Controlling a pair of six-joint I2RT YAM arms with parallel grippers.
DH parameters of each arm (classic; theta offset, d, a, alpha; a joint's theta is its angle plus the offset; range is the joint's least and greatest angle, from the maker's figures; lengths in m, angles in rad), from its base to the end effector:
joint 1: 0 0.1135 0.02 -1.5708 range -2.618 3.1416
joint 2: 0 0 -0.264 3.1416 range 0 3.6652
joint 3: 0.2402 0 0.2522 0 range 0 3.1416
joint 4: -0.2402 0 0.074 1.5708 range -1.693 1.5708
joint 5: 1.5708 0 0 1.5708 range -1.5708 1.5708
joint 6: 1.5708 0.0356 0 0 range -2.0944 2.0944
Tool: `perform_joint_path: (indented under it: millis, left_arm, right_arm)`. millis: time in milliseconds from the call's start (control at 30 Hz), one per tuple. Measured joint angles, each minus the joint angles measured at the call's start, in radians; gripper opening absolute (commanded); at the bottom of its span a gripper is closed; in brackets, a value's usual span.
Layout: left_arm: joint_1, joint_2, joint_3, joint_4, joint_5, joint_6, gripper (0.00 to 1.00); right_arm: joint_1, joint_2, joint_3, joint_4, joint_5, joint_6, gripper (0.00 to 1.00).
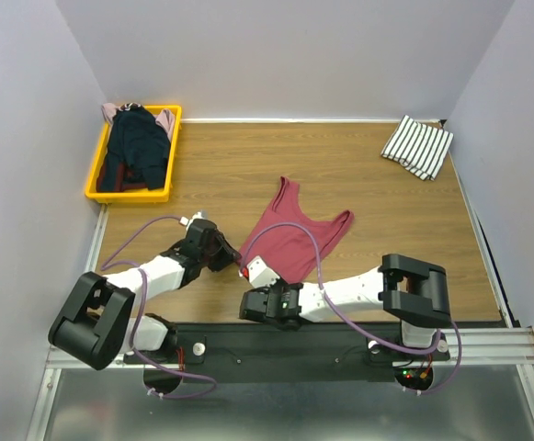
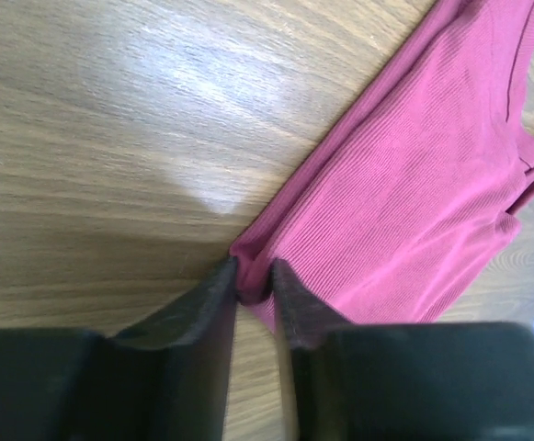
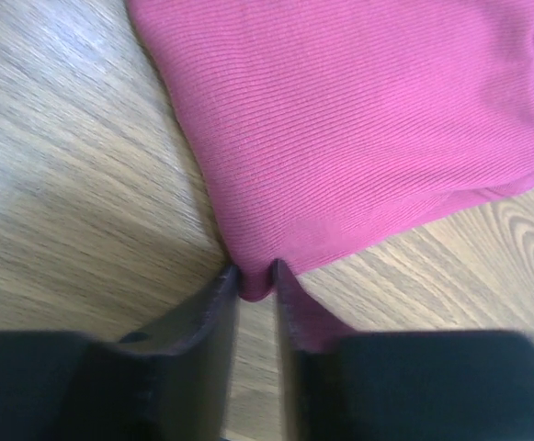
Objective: Fold and stack the tank tops
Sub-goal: Fold the tank top
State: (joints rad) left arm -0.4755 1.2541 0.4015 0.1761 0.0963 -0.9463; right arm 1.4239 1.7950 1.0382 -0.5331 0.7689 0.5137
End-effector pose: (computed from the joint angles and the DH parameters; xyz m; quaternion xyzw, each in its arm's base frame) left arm 0.2025 -0.1081 0.1509 -0.1898 0.8807 -0.3147 0.2990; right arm 0.0721 0.3185 0.1506 -0.3563 0.8475 -0.1033 0.3796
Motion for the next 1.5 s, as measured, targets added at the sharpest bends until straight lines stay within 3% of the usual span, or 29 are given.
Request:
perform_joint_path:
  millis: [133,233,600,900,1133,1300,1500]
  left_arm:
    - [0.0,0.018,0.0,0.008,-0.002,0.001,0.17]
    - [0.002,0.029,0.008,0.01,-0.003,0.003,0.0]
    - [0.112,0.001,0.052,-0.033,-0.017,0.048,0.0]
    - [0.332,-0.11,0.114,-0.183,-0.018,0.134,0.0]
    - [0.404,-0.163,0.288,-0.314,-0.011,0.192,0.0]
    - [0.4,-0.158,0.385,-0.316,0.042,0.203,0.0]
    - [0.306,-0.067,0.44,-0.305,0.059,0.2,0.0]
  right_arm:
    - [0.0,0.007,0.0,-0.003,-0.005,-0.013,0.12]
    - [0.0,0.009,0.0,-0.006,-0.007,-0.025,0.08]
    - [0.0,0.019,0.148,-0.013,-0.171,-0.089,0.01]
    - [-0.002,0.207,0.505,0.02,-0.439,-0.095,0.0]
    - [-0.009,0.242,0.707,0.026,-0.542,-0.089,0.01]
    - [-0.049,0.213,0.718,0.041,-0.574,-0.062,0.01]
    - [-0.105,0.084,0.547,0.094,-0.612,0.003,0.0]
